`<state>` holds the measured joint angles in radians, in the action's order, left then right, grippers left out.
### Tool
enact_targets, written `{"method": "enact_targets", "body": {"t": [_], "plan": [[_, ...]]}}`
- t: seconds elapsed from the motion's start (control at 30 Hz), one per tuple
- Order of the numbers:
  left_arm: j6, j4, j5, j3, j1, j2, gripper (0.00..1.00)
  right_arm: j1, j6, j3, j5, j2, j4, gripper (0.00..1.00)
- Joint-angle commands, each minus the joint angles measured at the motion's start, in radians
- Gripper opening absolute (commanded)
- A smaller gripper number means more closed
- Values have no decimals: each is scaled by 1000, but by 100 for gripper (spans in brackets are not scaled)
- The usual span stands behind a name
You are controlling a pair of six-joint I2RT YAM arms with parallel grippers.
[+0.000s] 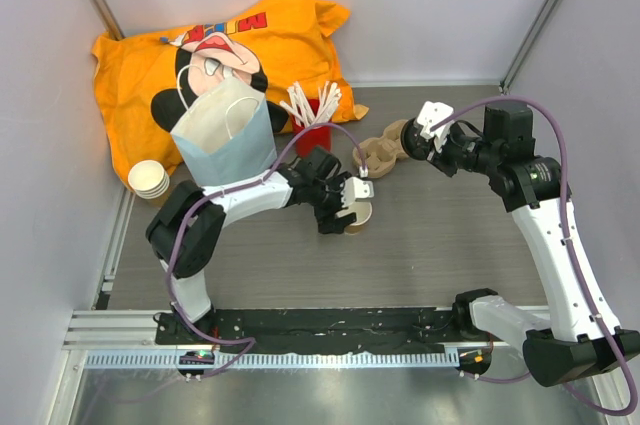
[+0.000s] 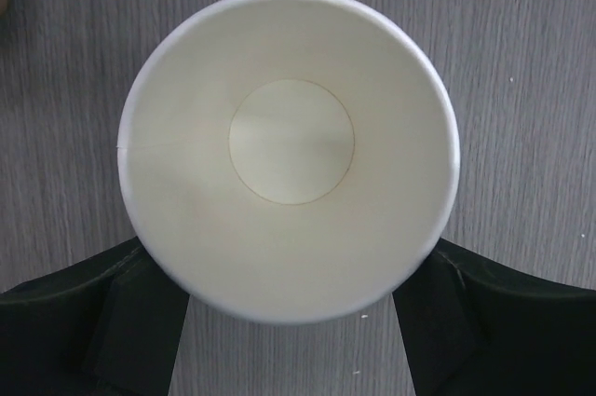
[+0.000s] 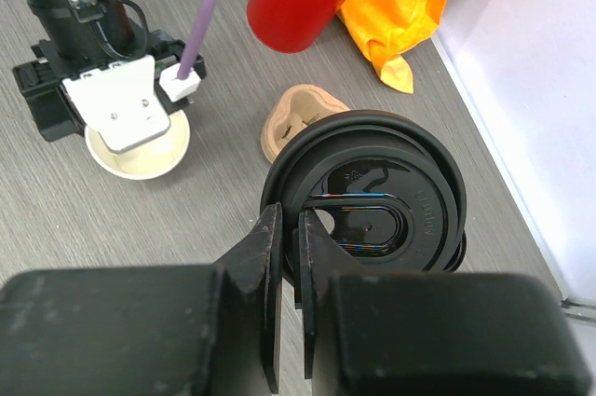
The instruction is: Pack the takeout coffee
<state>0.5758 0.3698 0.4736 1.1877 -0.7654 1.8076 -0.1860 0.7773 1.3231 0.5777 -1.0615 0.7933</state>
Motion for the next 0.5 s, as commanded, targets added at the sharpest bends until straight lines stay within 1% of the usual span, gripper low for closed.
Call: {"method": "enact_targets", "body": {"t": [0.0,0.13,0.17,0.2,0.27,0.3,0.37,0.47], "plan": [[-40,-31,31,79,-21,25,82,10,-18,2,-2,15,-43,1],[-71,-31,28,110,-29,45,84,14,-23,4,-10,15,-46,1],[-74,-29,2,112,-29,44,85,16,-23,4,-16,15,-46,1],[-70,-22,-13,113,-28,41,89,16,-23,4,-25,15,-46,1],[-51,-2,-41,98,-23,9,92,16,-20,4,-36,20,-45,1],[-50,-3,-52,73,-11,-8,96,16,-18,5,-44,21,-45,1],[-56,-11,-46,43,4,-72,100,16,-10,10,-50,17,-32,1],[-80,-22,-36,-16,31,-163,100,17,-7,16,-53,2,-23,1]]}}
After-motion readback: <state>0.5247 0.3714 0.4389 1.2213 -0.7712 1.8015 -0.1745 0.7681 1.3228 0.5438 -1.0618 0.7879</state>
